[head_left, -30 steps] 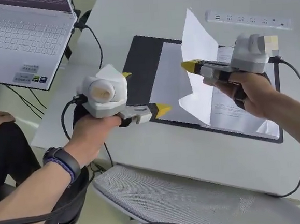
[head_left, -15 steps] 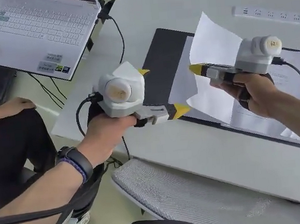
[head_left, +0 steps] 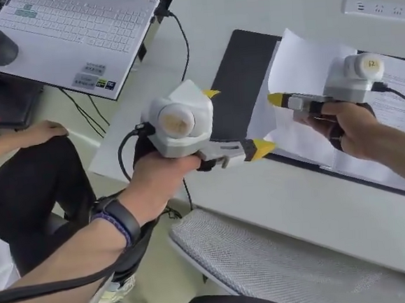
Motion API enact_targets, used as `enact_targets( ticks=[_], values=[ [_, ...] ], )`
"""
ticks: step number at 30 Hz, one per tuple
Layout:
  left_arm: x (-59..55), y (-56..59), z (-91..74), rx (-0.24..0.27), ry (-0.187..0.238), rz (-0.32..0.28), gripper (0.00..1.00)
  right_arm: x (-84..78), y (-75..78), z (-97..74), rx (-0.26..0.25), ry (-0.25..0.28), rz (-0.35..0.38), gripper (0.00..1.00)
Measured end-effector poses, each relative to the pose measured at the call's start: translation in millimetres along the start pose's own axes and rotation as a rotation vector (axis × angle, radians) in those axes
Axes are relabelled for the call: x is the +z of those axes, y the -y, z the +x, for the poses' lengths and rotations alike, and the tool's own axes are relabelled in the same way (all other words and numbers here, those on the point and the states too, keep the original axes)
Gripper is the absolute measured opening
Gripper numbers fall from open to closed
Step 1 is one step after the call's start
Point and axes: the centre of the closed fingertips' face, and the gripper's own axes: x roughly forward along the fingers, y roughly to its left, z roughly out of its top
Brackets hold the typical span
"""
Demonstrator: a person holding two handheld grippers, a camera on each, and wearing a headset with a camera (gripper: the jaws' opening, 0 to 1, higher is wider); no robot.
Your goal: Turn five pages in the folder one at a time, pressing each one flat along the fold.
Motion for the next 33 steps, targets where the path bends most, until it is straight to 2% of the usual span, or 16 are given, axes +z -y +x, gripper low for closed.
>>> enact_targets(
  ticks=[2,7,11,16,28,33],
  values=[
    [-1.9,-1.7,0.3,0.001,-0.001,-0.001,0.83,-5.1,-4.5,-0.1,-0.004,-0.009,0.010,0.00],
    [-5.1,-1.4,-1.7,0.005,-0.007,-0.005,0.83,-11.9,5.6,6.9,-0.010,-0.030,0.028,0.00],
    [-13.2,-8.4,-0.1,0.012,-0.013,-0.012,0.83,-12.9,8.7,8.8,-0.013,-0.037,0.036,0.00],
    [-16.0,-7.8,1.8,0.011,-0.017,-0.015,0.83,-15.9,28.3,15.5,-0.019,-0.042,0.049,0.00],
    [-17.5,-6.8,6.7,0.007,-0.025,-0.015,0.83,-18.6,29.3,17.7,-0.020,-0.049,0.045,0.00],
    [-20.0,-6.9,8.2,0.004,-0.032,-0.013,0.82,-21.0,24.8,17.5,-0.020,-0.052,0.048,0.00]
  ],
)
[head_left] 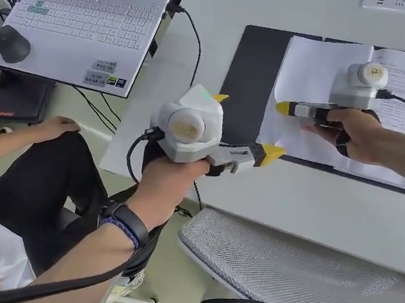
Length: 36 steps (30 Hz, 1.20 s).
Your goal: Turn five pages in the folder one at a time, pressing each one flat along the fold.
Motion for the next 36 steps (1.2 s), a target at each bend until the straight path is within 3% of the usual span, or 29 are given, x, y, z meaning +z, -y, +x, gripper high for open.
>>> enact_targets(
  ticks=[10,19,30,36],
  values=[
    [-2.8,-3.4,8.4,-0.002,-0.013,0.012,0.80,2.5,-1.6,1.5,0.013,-0.005,-0.009,0.05],
    [5.8,10.0,16.6,-0.029,-0.016,0.026,0.73,2.1,-8.0,-10.1,0.032,-0.003,-0.018,0.15],
    [7.4,15.5,37.4,-0.058,-0.031,0.059,0.58,22.7,-18.6,-42.7,0.029,0.043,-0.056,0.17],
    [-3.6,15.3,50.3,-0.076,-0.062,0.071,0.52,34.2,-26.3,-61.8,0.016,0.071,-0.087,0.17]
  ],
)
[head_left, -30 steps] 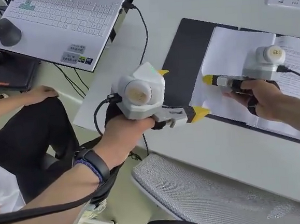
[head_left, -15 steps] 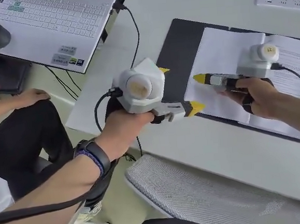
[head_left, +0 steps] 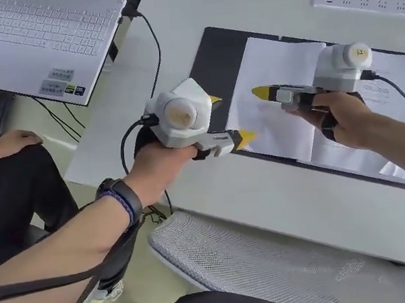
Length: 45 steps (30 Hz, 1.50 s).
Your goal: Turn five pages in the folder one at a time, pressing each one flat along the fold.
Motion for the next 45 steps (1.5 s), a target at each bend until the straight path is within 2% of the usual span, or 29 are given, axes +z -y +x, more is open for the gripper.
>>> enact_targets(
  ticks=[6,12,16,19,21,26,28,32,33,37,40,45],
  values=[
    [-7.4,-6.3,14.9,-0.004,-0.022,0.006,0.45,11.6,0.1,-18.3,-0.014,0.029,-0.020,0.17],
    [-15.7,-10.2,29.6,-0.013,-0.048,0.008,0.42,18.5,1.3,-33.5,-0.023,0.038,-0.050,0.16],
    [-23.1,-12.7,38.1,-0.018,-0.061,0.004,0.36,21.4,4.6,-44.4,-0.033,0.039,-0.068,0.16],
    [-35.3,-14.2,46.4,-0.029,-0.074,-0.020,0.30,22.6,8.4,-52.4,-0.042,0.047,-0.070,0.16],
    [-45.1,-15.7,50.4,-0.028,-0.099,-0.017,0.29,22.0,9.8,-56.9,-0.048,0.051,-0.069,0.16],
    [-58.8,-19.7,57.4,-0.016,-0.126,-0.022,0.22,11.3,19.8,-69.5,-0.066,0.043,-0.063,0.16],
    [-66.3,-21.4,59.6,-0.005,-0.152,-0.013,0.19,7.1,23.2,-73.8,-0.072,0.043,-0.056,0.15],
    [-75.7,-22.3,62.2,0.010,-0.165,-0.008,0.15,0.2,27.8,-79.3,-0.080,0.040,-0.045,0.15],
    [-73.4,-25.1,61.9,0.028,-0.150,0.008,0.12,-1.8,28.9,-80.9,-0.081,0.039,-0.043,0.15],
    [-74.3,-24.4,61.2,0.044,-0.161,0.066,0.09,-5.1,31.2,-83.9,-0.081,0.039,-0.039,0.14],
    [-73.9,-23.6,60.5,0.045,-0.160,0.081,0.09,-6.1,38.3,-84.4,-0.081,0.040,-0.036,0.14],
    [-73.1,-22.7,60.0,0.048,-0.159,0.075,0.10,-6.5,38.6,-83.9,-0.079,0.044,-0.031,0.14]
  ],
)
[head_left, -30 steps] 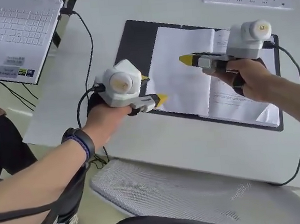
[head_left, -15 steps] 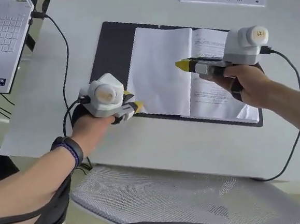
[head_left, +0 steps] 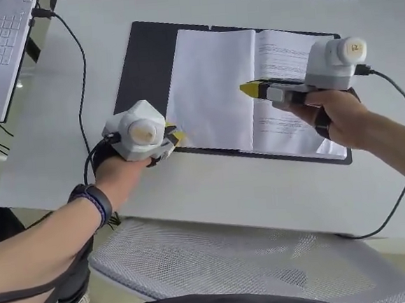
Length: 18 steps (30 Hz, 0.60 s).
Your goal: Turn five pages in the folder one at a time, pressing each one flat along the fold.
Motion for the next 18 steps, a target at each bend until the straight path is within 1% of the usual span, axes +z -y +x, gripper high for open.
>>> enact_targets(
  ticks=[4,10,15,16,18],
  values=[
    [0.3,1.3,-0.3,-0.004,-0.002,0.000,0.10,2.3,2.6,1.5,0.004,0.000,-0.002,0.14],
    [0.6,3.2,-0.6,-0.010,-0.006,-0.005,0.12,10.6,14.1,6.7,0.004,-0.009,-0.009,0.12],
    [0.8,4.4,-0.5,-0.016,-0.008,-0.014,0.14,19.5,25.9,12.7,0.003,-0.012,-0.012,0.10],
    [0.8,4.5,-0.6,-0.017,-0.008,-0.014,0.14,25.8,35.9,16.3,0.004,-0.012,-0.013,0.09],
    [0.9,4.4,-0.6,-0.018,-0.008,-0.015,0.14,27.8,40.6,18.4,0.009,-0.013,-0.013,0.08]
  ],
)
